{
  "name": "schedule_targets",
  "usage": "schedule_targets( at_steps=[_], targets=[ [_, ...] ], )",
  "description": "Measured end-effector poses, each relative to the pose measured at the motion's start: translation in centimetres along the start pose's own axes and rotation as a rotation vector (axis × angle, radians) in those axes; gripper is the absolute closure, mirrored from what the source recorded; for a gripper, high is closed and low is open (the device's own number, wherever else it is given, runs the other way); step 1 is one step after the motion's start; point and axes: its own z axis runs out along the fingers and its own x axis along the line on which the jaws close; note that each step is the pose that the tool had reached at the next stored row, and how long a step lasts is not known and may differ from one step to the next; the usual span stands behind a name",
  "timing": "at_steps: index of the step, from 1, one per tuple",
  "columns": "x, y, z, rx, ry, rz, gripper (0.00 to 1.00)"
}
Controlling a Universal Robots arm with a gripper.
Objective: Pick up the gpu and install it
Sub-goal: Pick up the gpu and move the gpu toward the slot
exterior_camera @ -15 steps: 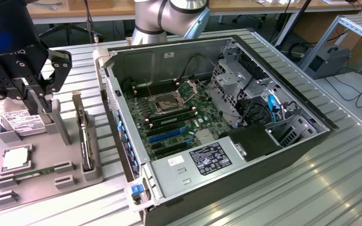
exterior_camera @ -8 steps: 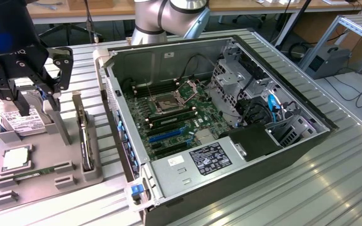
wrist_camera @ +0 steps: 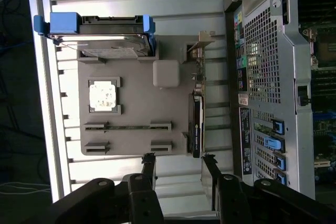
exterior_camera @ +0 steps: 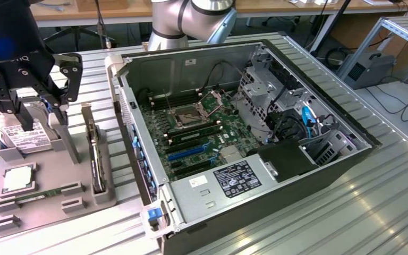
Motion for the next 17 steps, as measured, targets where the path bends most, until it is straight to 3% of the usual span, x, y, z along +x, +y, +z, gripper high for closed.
schedule_targets(
  at_steps=[17],
  targets=[
    [0.02, -0.01, 0.81, 0.0000, 0.0000, 0.000, 0.52]
  ],
)
